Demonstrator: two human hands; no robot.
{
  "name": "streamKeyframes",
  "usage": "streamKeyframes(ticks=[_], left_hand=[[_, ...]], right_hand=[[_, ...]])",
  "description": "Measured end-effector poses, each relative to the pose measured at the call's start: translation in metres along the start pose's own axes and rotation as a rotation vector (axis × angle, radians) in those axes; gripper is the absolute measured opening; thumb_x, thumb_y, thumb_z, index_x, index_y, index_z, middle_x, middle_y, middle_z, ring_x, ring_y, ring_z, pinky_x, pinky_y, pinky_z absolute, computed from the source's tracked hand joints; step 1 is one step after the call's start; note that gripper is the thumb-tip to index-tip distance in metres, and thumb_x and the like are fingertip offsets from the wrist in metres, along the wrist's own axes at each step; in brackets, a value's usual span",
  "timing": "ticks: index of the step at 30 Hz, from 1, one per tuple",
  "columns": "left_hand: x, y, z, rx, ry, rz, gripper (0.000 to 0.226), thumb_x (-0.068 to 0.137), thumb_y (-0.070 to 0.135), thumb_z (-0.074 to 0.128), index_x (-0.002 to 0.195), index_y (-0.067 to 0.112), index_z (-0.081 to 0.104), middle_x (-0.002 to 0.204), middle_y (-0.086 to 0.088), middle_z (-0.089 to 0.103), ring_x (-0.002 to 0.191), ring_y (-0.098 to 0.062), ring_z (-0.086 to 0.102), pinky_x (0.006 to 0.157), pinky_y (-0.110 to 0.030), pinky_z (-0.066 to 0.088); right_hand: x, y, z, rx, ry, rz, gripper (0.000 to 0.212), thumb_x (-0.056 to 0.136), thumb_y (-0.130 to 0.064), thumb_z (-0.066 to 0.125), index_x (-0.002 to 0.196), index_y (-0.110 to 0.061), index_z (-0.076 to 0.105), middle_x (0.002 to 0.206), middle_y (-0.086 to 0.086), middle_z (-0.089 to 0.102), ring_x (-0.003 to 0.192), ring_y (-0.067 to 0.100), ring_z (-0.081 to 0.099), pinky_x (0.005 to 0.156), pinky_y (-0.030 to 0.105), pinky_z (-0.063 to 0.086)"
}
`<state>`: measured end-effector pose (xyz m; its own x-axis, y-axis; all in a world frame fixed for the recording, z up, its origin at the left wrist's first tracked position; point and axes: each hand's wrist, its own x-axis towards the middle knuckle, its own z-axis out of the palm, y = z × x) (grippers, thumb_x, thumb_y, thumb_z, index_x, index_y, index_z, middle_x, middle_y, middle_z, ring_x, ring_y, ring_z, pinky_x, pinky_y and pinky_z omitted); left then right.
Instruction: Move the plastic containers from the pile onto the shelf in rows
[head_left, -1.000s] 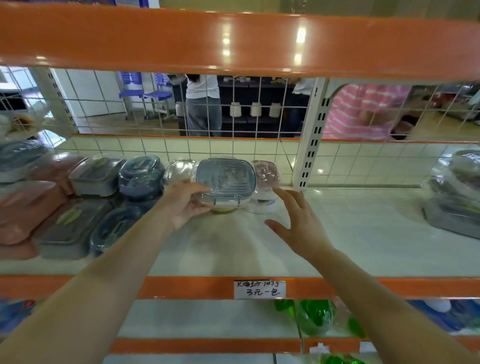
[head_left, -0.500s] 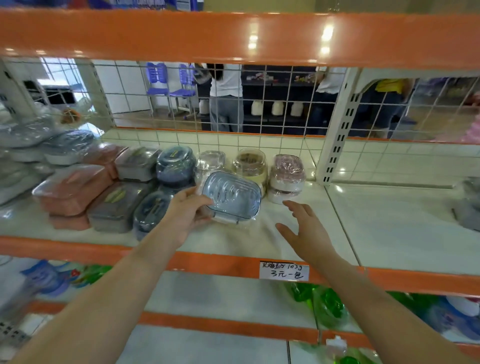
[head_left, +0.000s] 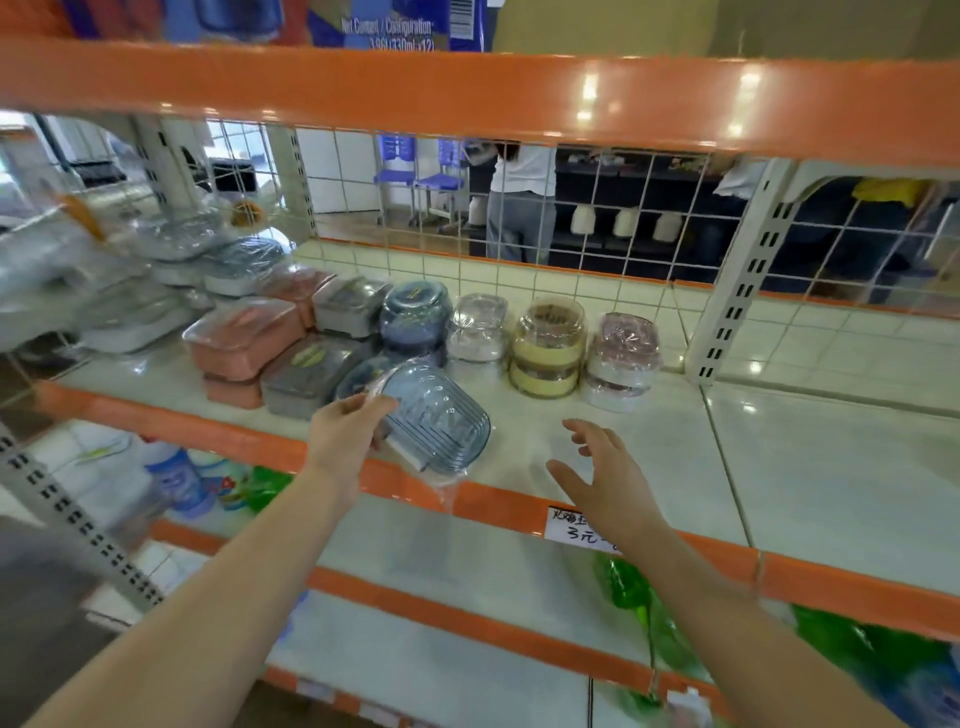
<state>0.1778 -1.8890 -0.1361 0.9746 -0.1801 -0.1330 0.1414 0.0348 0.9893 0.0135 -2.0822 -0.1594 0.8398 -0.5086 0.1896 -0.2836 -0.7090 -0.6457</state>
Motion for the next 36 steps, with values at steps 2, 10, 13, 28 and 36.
streamKeyframes(ticks=[2, 10, 13, 28, 36], left_hand=[[-0.005, -0.003, -0.012, 0.000, 0.040, -0.008, 0.012, 0.081, 0.011, 0.069, 0.070, 0.011, 0.064, 0.038, 0.008, 0.044, 0.047, -0.017, 0.038, 0.058, -0.033, 0.038], [-0.018, 0.013, -0.048, -0.029, 0.151, 0.031, 0.020, 0.085, 0.005, 0.064, 0.067, 0.012, 0.058, 0.055, -0.004, 0.042, 0.027, -0.003, 0.037, 0.031, -0.014, 0.035], [-0.009, 0.018, -0.068, -0.062, 0.187, 0.038, 0.017, 0.085, 0.006, 0.065, 0.071, 0.013, 0.059, 0.049, 0.000, 0.044, 0.029, -0.002, 0.038, 0.033, -0.013, 0.035], [0.119, 0.086, -0.244, 0.006, 0.236, 0.111, 0.008, 0.083, 0.013, 0.068, 0.079, 0.012, 0.061, 0.051, 0.002, 0.053, 0.041, -0.010, 0.047, 0.056, -0.029, 0.042], [0.192, 0.103, -0.306, 0.107, 0.184, 0.151, 0.024, 0.080, 0.015, 0.073, 0.101, 0.008, 0.063, 0.072, -0.004, 0.056, 0.058, -0.016, 0.049, 0.057, -0.027, 0.044]], right_hand=[[-0.003, -0.002, 0.006, 0.015, -0.014, 0.002, 0.050, 0.093, -0.029, 0.057, 0.139, -0.020, 0.040, 0.132, 0.002, 0.046, 0.121, 0.014, 0.046, 0.093, 0.024, 0.036], [0.002, -0.035, 0.035, -0.001, -0.084, -0.037, 0.049, 0.093, -0.020, 0.056, 0.139, -0.019, 0.040, 0.132, 0.005, 0.045, 0.121, 0.019, 0.046, 0.097, 0.029, 0.037], [0.012, -0.053, 0.048, -0.019, -0.116, -0.074, 0.048, 0.092, -0.018, 0.056, 0.138, -0.019, 0.041, 0.131, 0.004, 0.046, 0.121, 0.017, 0.047, 0.096, 0.026, 0.036], [0.095, -0.220, 0.174, 0.004, -0.015, -0.085, 0.040, 0.090, -0.010, 0.053, 0.129, -0.015, 0.052, 0.124, 0.008, 0.056, 0.112, 0.023, 0.052, 0.093, 0.032, 0.041], [0.131, -0.286, 0.226, 0.011, 0.077, -0.088, 0.039, 0.090, -0.010, 0.052, 0.129, -0.016, 0.054, 0.124, 0.006, 0.056, 0.116, 0.021, 0.051, 0.087, 0.026, 0.037]])
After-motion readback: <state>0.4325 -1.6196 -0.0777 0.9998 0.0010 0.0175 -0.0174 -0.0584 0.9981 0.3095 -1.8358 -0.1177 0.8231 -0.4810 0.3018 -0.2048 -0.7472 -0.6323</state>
